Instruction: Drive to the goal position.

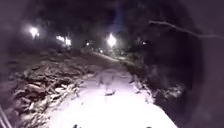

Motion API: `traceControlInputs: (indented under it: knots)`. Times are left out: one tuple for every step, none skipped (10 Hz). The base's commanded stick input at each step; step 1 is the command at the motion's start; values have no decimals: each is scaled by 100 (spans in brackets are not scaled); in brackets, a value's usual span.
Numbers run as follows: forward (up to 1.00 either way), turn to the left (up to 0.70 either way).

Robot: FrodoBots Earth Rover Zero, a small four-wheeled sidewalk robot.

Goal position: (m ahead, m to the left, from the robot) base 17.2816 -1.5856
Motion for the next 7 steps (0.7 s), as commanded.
traceControlInputs:
  knots:
    - [45,0]
    - [45,0]
    - [45,0]
    - [45,0]
    - [45,0]
    - [45,0]
    - [45,0]
